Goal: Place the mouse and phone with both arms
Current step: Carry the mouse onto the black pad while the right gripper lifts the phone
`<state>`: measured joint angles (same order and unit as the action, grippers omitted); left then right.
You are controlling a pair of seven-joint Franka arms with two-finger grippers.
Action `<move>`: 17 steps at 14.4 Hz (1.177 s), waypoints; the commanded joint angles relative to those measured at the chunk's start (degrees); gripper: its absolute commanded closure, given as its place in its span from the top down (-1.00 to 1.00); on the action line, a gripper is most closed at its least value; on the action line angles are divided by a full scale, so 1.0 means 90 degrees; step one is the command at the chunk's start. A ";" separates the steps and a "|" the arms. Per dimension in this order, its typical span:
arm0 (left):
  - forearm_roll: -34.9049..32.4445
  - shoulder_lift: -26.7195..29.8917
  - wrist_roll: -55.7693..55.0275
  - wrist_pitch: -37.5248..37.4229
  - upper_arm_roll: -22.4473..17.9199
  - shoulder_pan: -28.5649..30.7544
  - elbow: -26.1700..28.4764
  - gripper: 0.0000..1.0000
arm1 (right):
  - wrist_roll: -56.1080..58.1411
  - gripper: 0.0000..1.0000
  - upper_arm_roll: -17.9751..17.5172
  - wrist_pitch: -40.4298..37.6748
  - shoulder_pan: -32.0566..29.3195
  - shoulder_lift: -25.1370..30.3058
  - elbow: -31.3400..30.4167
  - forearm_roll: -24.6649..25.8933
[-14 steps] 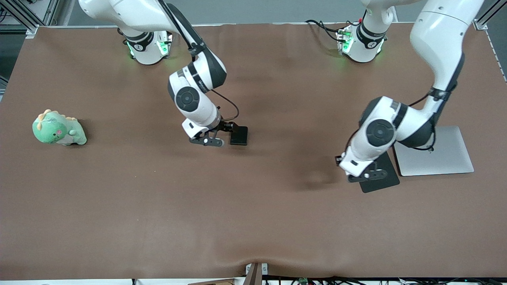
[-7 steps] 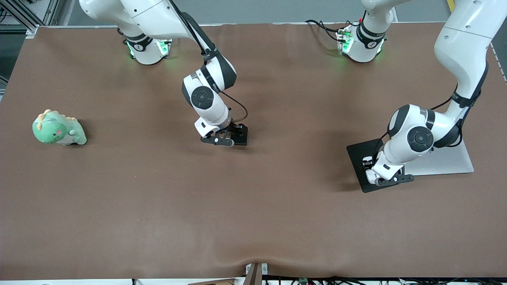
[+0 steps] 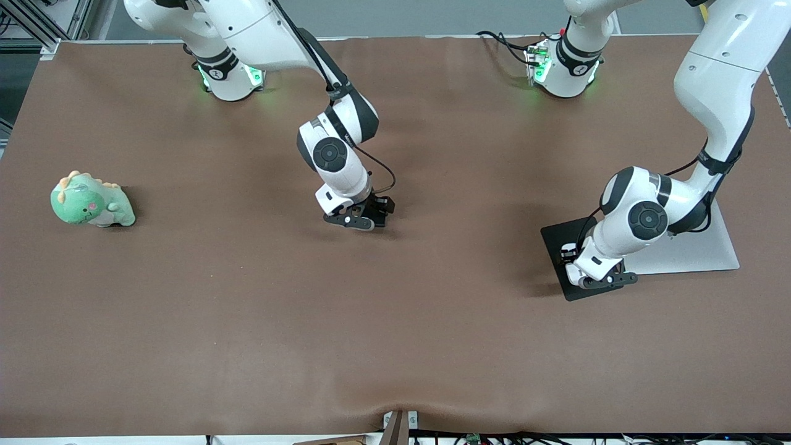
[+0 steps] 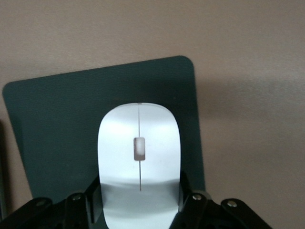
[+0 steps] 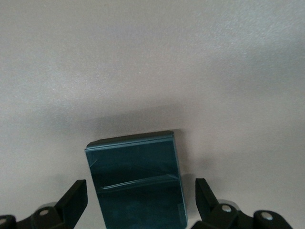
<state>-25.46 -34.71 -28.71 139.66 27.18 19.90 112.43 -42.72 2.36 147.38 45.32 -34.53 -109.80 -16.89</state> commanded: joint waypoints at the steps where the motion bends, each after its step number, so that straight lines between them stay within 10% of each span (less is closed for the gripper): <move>1: -0.0169 0.0078 -0.0071 0.0097 0.0027 0.0133 0.0095 -0.93 | -0.0107 1.00 0.0050 0.0050 0.0150 -0.0186 0.0159 -0.0125; 4: -0.0217 0.0058 -0.0071 0.0097 0.0017 0.0152 0.0095 -0.47 | -0.0117 1.00 0.0060 0.0050 0.0208 -0.0245 0.0218 -0.0116; 5: -0.0334 0.0058 -0.0071 0.0097 0.0017 0.0211 0.0085 0.03 | -0.0136 1.00 0.0060 0.0050 0.0209 -0.0255 0.0228 -0.0116; 6: -0.0422 0.0058 -0.0071 0.0097 0.0027 0.0240 0.0076 0.99 | -0.0155 1.00 0.0060 0.0050 0.0238 -0.0275 0.0228 -0.0116; 8: -0.0433 0.0155 -0.0071 0.0078 0.0046 0.0231 0.0018 1.00 | -0.0243 0.99 0.0070 0.0050 0.0248 -0.0304 0.0228 -0.0077; 12: -0.0403 0.0886 -0.0150 -0.0155 0.0261 0.0211 -0.0275 1.00 | -0.0214 -1.00 0.0079 -0.0037 0.0238 -0.0275 0.0266 -0.0018; 17: -0.0063 0.2067 -0.0091 -0.1587 0.0632 0.0231 -0.1172 1.00 | -0.0214 -1.00 0.0176 -0.0436 0.0072 -0.0051 0.0276 -0.0028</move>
<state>-27.58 -21.36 -29.11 132.36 31.00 21.45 104.18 -44.24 2.97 146.11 46.59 -35.83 -108.34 -16.84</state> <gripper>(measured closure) 0.000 0.185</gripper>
